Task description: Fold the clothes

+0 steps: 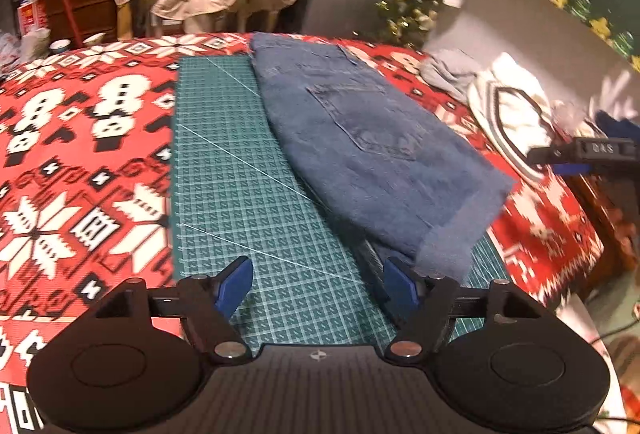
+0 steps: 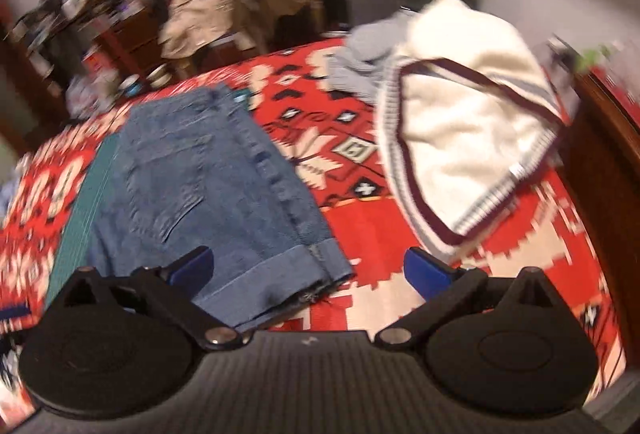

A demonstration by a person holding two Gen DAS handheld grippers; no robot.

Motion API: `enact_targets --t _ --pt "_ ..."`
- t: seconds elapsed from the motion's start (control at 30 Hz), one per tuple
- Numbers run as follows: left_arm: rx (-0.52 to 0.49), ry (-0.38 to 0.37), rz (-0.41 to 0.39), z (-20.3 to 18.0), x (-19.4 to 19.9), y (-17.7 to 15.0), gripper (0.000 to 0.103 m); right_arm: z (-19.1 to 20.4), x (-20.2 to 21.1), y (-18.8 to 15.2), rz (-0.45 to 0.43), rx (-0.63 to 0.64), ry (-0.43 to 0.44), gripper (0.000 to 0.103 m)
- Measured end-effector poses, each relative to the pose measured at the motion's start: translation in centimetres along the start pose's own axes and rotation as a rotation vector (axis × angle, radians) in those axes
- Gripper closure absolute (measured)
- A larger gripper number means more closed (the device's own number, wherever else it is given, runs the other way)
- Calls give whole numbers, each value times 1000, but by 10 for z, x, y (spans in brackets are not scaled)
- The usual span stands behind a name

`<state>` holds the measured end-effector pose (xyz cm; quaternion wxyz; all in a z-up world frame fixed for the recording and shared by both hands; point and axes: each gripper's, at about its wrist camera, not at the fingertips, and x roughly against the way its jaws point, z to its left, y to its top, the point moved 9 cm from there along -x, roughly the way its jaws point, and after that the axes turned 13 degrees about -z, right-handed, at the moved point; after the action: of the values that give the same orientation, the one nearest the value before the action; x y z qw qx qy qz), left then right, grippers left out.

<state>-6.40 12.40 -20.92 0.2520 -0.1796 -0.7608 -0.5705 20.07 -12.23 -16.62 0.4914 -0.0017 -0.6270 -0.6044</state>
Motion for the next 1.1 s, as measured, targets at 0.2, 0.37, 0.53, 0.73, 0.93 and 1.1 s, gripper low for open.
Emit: enact_targets --t 0.2,0.37,0.53,0.73,0.93,1.1 --pt "-9 -73 -35 -17 2 0 32 -2 -5 -1 -4 -94 144 1" --pt "31 -98 2 -20 0 2 29 -1 -17 0 37 -42 183 13" --pt "193 -161 10 -9 1 3 29 -4 -36 -6 102 -34 189 59" --pt "213 -161 11 -6 4 4 29 -8 -48 -12 139 -10 183 82" --pt "229 -157 33 -4 -3 2 29 1 -41 -7 98 73 173 100" --pt "235 -152 30 1 -3 3 29 -15 -38 4 55 51 121 100"
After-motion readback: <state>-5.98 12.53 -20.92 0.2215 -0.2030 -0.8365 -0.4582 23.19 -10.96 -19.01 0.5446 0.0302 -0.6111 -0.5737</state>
